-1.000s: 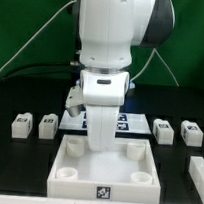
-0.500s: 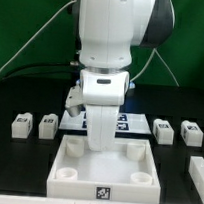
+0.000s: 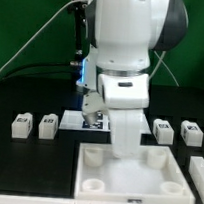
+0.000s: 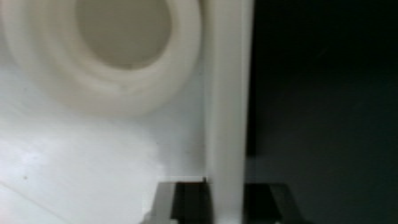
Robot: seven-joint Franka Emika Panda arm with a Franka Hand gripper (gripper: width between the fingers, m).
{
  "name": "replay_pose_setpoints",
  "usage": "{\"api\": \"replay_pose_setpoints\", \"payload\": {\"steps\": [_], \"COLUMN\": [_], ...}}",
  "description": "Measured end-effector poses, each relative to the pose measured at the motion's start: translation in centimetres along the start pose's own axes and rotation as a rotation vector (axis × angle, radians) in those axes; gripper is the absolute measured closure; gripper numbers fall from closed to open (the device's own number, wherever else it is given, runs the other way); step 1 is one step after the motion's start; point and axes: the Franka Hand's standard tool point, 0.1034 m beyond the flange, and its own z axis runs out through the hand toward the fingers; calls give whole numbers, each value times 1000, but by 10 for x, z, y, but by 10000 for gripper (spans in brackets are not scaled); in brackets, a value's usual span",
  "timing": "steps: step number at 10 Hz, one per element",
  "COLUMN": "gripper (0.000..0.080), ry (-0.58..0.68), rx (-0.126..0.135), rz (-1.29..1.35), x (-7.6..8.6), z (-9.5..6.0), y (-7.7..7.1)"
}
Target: Assemble one leg
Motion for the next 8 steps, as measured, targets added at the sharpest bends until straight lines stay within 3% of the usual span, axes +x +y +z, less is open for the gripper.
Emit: {"api": "replay_pose_setpoints", "payload": {"steps": [3, 7, 8], "gripper": [732, 732, 732], "ry": [10, 10, 10], "rx": [12, 52, 52], "rz": [48, 48, 49], "x": [14, 20, 19], "z": [1, 1, 1], "y": [7, 8, 8]}}
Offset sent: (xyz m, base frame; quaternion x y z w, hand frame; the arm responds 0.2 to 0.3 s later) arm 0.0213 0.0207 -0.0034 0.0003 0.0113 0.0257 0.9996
